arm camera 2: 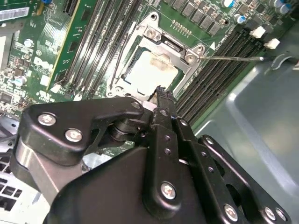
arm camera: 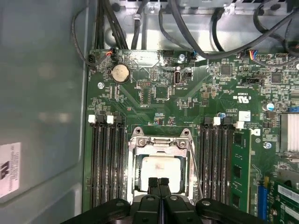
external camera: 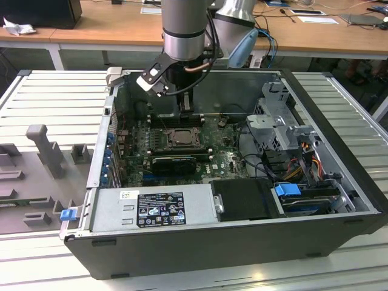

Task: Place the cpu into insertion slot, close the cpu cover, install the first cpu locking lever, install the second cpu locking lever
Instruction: 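Install the first cpu locking lever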

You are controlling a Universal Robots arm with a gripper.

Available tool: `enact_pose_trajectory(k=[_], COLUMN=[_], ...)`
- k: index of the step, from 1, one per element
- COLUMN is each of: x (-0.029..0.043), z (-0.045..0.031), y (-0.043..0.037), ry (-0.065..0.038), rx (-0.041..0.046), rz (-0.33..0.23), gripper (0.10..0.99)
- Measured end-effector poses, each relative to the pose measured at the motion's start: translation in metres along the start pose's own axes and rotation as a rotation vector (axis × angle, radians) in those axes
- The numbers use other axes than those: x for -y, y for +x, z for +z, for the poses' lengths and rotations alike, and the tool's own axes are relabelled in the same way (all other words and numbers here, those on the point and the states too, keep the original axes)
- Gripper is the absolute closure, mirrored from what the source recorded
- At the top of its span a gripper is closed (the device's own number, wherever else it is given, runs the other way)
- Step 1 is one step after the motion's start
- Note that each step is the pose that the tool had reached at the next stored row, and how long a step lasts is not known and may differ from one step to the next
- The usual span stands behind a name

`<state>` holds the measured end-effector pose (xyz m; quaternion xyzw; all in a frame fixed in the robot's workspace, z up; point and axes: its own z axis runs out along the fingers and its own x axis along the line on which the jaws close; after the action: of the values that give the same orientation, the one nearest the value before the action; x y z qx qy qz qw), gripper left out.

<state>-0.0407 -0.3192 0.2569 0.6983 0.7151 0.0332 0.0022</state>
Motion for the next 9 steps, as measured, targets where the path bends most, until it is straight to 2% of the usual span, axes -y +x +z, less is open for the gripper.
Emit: enact_pose_trajectory(k=[4, 6, 9], x=[-0.0009, -0.0009, -0.0009], z=[-0.0169, -0.0171, -0.0172], y=[0.0007, 0.0008, 0.0008], ry=[0.002, 0.002, 0.006], rx=[0.0000, -0.0008, -0.0052], rz=[0.000, -0.010, -0.104], gripper=[0.980, 0.980, 0.980])
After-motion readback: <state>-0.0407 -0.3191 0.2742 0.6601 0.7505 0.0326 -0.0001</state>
